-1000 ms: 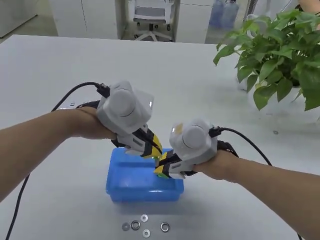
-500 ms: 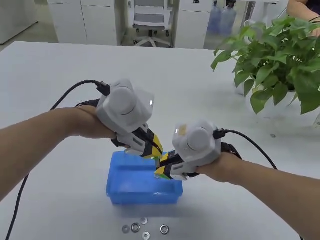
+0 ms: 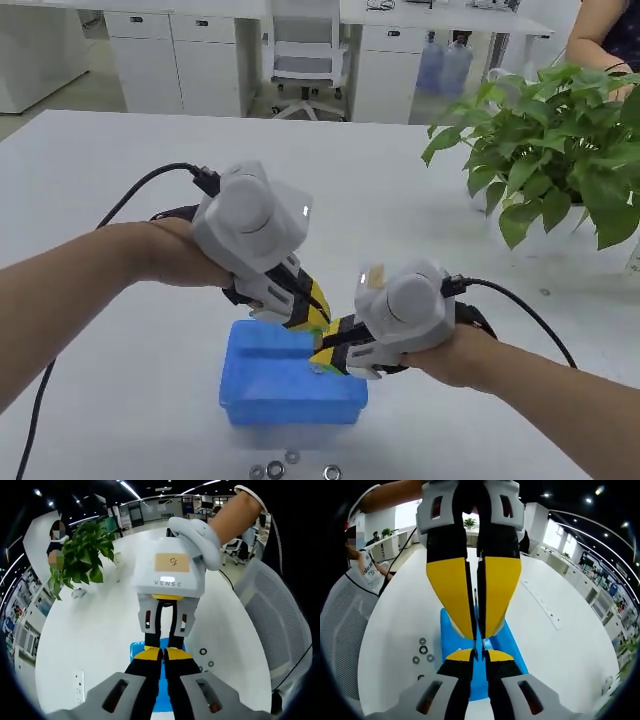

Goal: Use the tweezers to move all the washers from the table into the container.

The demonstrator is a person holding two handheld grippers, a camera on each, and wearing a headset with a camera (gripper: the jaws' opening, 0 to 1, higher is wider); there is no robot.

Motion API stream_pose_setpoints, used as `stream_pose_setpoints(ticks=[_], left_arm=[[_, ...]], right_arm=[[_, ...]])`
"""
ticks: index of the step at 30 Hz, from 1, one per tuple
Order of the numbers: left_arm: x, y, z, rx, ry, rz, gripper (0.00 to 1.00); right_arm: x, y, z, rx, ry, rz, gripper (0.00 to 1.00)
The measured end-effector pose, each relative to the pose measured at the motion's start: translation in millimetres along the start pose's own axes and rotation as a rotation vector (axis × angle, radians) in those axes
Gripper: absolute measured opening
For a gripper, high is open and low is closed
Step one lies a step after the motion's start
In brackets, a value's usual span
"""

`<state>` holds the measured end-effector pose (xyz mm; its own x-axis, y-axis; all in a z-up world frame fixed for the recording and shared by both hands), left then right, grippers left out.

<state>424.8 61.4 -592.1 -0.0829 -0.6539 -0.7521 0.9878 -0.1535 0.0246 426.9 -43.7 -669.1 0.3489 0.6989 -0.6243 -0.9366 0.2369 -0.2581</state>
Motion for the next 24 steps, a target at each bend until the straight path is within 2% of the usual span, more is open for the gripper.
stream_pose_setpoints(ticks=[12, 24], left_arm=[[-11.1, -22.7, 13.7, 0.024, 0.005, -0.015, 0.06], [-11.8, -42.0, 23.0, 0.055, 0.006, -0.051, 0.06]], right_arm=[[-19.8, 20.5, 9.8, -0.001, -0.039, -0.033, 0.11], [-35.6, 41.3, 10.7, -0.006, -0.051, -0.068, 0.11]])
Point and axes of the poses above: the centre of the closed fingertips' face, and the gripper's own axes: x roughly forward along the fingers, y roughly to its left, z roughly out of its top, the point moved 10 cm from there along -x, roughly backward along the fingers, and after that the axes turned 9 degrees about -z, right-handed, at the moved point
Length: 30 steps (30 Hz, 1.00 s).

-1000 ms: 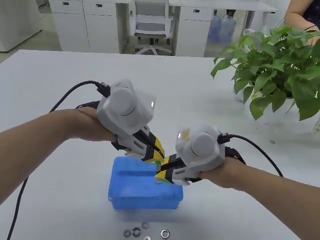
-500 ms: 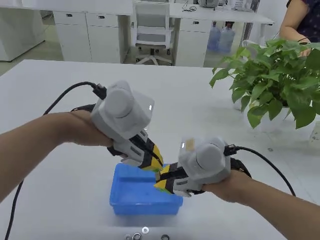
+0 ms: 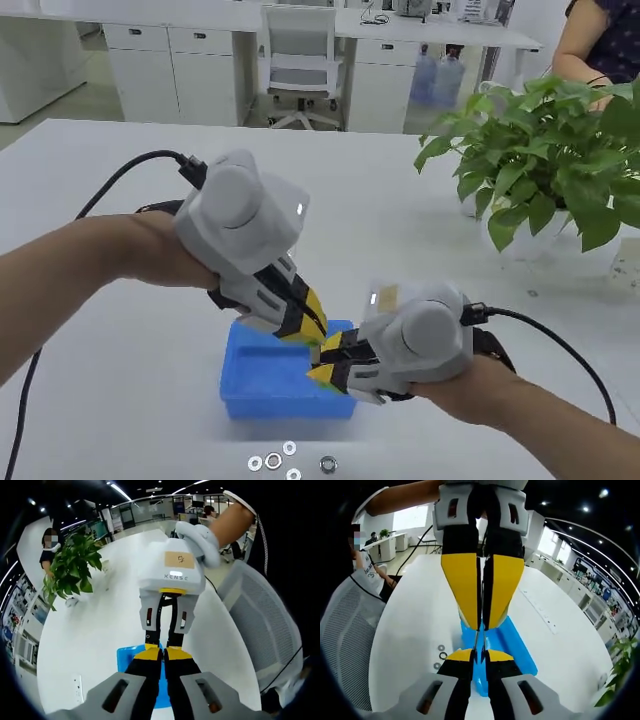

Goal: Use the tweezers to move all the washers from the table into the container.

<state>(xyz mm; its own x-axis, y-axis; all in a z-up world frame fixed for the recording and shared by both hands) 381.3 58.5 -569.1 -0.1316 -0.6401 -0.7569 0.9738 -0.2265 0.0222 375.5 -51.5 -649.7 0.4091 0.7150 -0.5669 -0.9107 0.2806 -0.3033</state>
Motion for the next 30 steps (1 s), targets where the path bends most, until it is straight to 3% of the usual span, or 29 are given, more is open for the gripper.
stream_pose_setpoints(ticks=[14, 30], left_arm=[[15.8, -22.8, -4.8, 0.022, 0.003, -0.035, 0.06], [40.3, -29.7, -18.0, 0.059, 0.023, -0.082, 0.06]], right_arm=[[-4.2, 28.7, -12.6, 0.028, 0.007, 0.003, 0.11], [0.2, 50.6, -34.1, 0.065, 0.039, -0.008, 0.11]])
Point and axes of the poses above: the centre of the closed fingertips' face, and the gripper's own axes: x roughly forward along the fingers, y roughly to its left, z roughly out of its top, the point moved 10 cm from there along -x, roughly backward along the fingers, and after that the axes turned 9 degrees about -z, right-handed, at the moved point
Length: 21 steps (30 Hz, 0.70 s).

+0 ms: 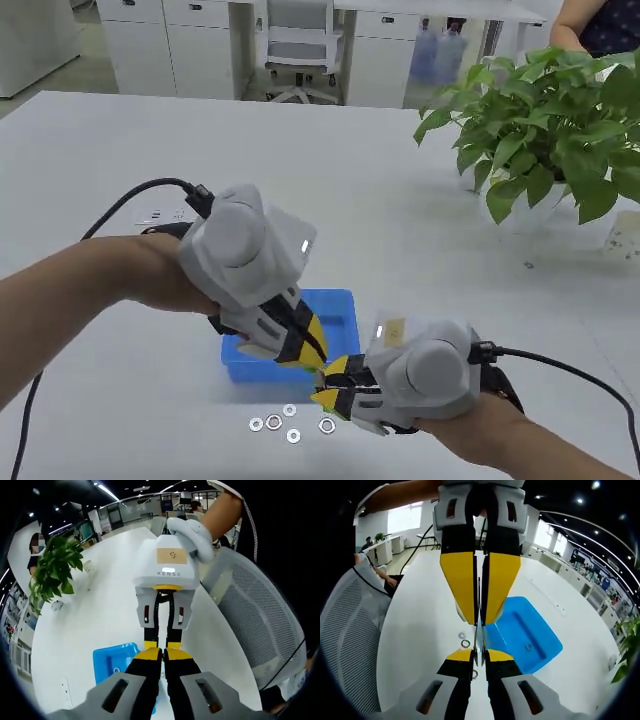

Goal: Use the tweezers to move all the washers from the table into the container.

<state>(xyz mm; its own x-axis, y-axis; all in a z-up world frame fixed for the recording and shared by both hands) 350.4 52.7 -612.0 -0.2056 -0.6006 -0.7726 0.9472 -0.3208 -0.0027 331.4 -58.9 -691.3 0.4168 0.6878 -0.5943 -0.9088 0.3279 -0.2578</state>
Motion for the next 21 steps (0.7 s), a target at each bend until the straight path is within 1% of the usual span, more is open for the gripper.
stream_pose_setpoints(ticks=[8, 21], left_arm=[[10.5, -3.2, -5.3, 0.0, 0.014, -0.025, 0.06], [23.9, -3.7, -9.1, -0.007, 0.022, -0.054, 0.06]], right_arm=[[4.4, 8.8, -9.2, 0.02, 0.011, 0.004, 0.11], [9.3, 14.5, -20.7, 0.038, 0.029, 0.014, 0.11]])
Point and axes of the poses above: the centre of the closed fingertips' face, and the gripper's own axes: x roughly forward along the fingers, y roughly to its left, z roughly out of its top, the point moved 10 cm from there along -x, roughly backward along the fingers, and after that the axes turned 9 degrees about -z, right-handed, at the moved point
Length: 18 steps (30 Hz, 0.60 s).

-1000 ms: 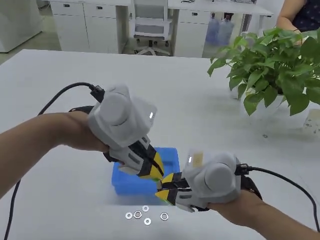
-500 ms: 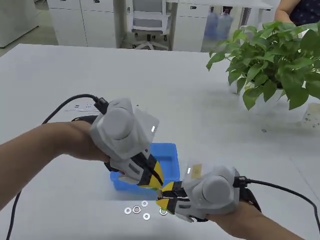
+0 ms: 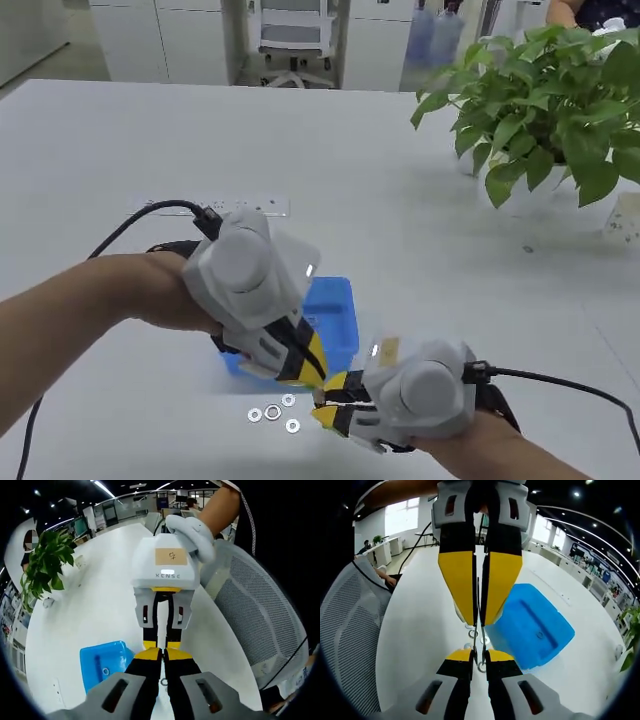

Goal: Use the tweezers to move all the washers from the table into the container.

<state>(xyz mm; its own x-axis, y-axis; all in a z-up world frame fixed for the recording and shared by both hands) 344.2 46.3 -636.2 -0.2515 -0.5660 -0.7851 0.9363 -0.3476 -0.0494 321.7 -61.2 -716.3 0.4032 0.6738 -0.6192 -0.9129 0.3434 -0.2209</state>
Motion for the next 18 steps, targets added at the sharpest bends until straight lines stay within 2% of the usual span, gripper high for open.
stream_pose_setpoints(ticks=[18], left_arm=[[9.7, 3.1, -2.7, -0.01, -0.008, -0.008, 0.06]], right_arm=[[5.5, 1.6, -8.8, 0.012, 0.024, 0.012, 0.12]])
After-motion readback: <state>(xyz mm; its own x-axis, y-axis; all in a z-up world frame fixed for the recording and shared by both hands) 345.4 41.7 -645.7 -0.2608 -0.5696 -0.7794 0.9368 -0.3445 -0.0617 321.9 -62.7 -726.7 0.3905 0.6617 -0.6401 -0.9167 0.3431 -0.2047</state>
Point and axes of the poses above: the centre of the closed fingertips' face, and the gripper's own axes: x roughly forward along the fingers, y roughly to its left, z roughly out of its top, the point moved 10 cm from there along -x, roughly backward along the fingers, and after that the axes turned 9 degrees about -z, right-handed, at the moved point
